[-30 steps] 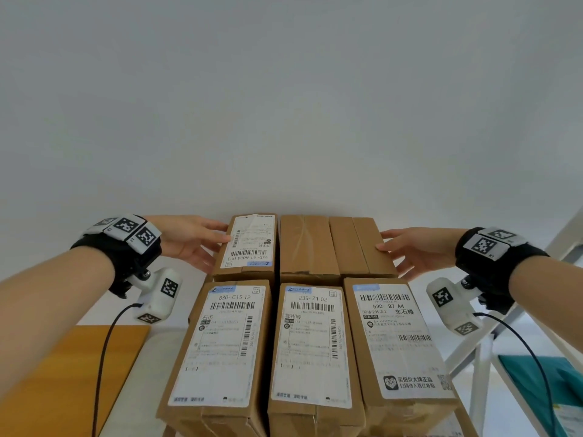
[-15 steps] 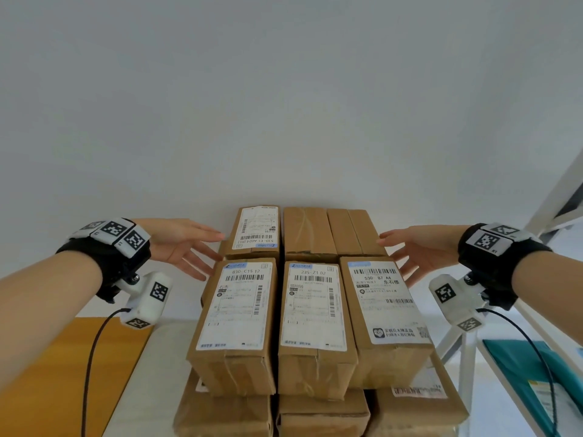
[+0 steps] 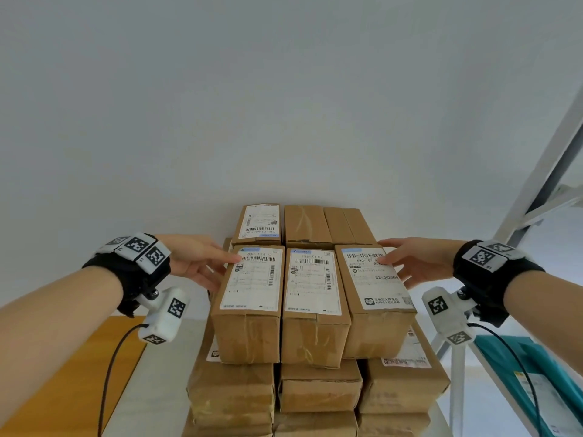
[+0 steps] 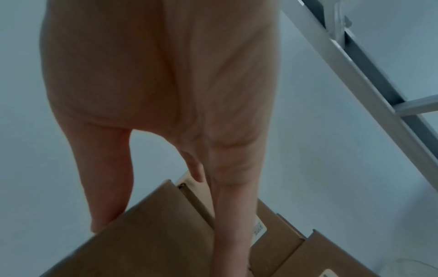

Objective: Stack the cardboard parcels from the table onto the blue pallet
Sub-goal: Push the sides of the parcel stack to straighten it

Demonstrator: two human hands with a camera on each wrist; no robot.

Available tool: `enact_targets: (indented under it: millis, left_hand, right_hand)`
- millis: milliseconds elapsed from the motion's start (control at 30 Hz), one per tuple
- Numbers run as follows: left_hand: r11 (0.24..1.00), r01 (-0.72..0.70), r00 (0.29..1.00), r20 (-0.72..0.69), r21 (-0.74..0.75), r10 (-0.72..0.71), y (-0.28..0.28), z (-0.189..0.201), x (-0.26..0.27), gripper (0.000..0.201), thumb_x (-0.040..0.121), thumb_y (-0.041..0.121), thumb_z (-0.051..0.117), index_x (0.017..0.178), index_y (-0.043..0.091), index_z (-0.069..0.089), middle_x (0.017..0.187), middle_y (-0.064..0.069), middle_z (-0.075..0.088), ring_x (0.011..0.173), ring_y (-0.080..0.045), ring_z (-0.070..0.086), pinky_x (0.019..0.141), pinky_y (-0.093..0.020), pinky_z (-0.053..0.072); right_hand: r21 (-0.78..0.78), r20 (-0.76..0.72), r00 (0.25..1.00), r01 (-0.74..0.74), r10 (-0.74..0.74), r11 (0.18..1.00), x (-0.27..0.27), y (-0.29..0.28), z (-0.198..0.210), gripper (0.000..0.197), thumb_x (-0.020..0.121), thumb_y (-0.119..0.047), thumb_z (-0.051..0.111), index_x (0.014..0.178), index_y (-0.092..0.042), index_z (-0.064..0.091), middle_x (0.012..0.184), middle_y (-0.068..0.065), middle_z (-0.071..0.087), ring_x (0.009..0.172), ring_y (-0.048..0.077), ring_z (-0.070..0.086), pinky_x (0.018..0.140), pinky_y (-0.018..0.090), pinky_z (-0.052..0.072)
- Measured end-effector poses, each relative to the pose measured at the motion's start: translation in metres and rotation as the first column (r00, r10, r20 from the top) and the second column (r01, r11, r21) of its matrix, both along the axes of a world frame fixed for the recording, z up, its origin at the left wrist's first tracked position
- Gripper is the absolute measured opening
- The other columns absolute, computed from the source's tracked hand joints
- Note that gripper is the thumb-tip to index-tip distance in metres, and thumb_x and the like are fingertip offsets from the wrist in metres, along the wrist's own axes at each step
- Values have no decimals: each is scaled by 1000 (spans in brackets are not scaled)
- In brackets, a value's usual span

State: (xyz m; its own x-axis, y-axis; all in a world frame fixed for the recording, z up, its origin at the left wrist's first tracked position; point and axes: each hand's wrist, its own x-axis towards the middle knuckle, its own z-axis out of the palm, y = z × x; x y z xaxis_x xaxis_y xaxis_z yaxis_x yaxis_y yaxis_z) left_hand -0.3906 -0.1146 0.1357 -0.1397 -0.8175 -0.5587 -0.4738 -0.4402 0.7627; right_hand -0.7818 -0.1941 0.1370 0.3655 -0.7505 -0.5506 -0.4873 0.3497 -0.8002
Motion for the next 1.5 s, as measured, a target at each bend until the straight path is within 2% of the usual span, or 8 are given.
enact_targets:
  millis: [133, 433, 600, 767, 1033, 1200, 1333, 1500]
  left_hand:
    - [999, -33, 999, 0, -14, 33, -2, 1, -5, 50, 81, 29, 66, 122, 3, 56, 110, -18, 68, 100, -32, 67, 81, -40, 57]
    - [993, -96, 995, -28, -64, 94, 10, -3, -5, 49, 82, 33, 66, 121, 4, 58, 110, -16, 69, 100, -31, 67, 80, -41, 58]
    - [993, -81, 996, -30, -90, 78, 38, -4, -10, 66, 67, 41, 76, 119, 5, 59, 114, -19, 66, 102, -34, 65, 80, -44, 56]
    - [995, -51, 996, -74, -88, 44, 66, -11, -7, 96, 36, 46, 93, 118, 7, 60, 115, -22, 65, 101, -40, 65, 83, -49, 55]
    - [985, -134, 980, -160, -109, 116, 97, -22, -26, 43, 84, 31, 64, 123, 13, 57, 118, -19, 63, 97, -37, 67, 85, -45, 55]
    - [971, -206, 962, -208, -121, 178, 101, -26, -31, 49, 80, 31, 67, 124, 13, 56, 117, -18, 63, 99, -35, 67, 91, -49, 52]
    - [960, -229, 961, -196, -160, 196, 110, -30, -36, 53, 81, 36, 67, 126, 13, 53, 117, -14, 62, 102, -33, 65, 91, -45, 52]
    - [986, -163, 984, -82, -33, 160, 130, -37, -31, 65, 77, 45, 65, 118, -3, 49, 119, -24, 60, 100, -33, 66, 83, -38, 57]
  right_hand:
    - [-53, 8, 999, 52, -51, 997, -3, 0, -1, 83, 87, -6, 61, 150, -28, 12, 113, 17, 66, 94, 39, 67, 78, 53, 55]
    - [-113, 11, 994, 109, -109, 988, -1, 19, 1, 78, 89, -12, 62, 149, -22, 13, 120, 17, 63, 91, 34, 68, 76, 47, 57]
    - [-108, -31, 996, 84, -88, 991, 2, 46, 2, 52, 85, -25, 65, 131, -9, 45, 110, 15, 62, 91, 34, 65, 91, 51, 51]
    - [-134, -39, 997, 54, -60, 990, -1, 82, -3, 59, 70, -34, 73, 121, -13, 54, 118, 16, 62, 104, 38, 64, 91, 55, 50]
    - [-272, -68, 991, 93, -116, 958, 5, 118, -25, 66, 73, -8, 78, 128, -17, 43, 116, 5, 62, 95, 27, 66, 86, 44, 55]
    - [-370, -41, 968, 214, -246, 904, 15, 124, -38, 63, 74, -18, 80, 125, -16, 42, 117, 4, 60, 103, 24, 61, 85, 45, 55]
    - [-405, -25, 955, 262, -297, 876, 16, 129, -44, 76, 71, -21, 82, 132, -14, 38, 121, 4, 57, 109, 22, 58, 85, 43, 53]
    - [-401, -26, 939, 304, -342, 864, 8, 149, -54, 92, 69, -23, 84, 141, -11, 28, 130, 10, 51, 116, 25, 53, 88, 38, 49]
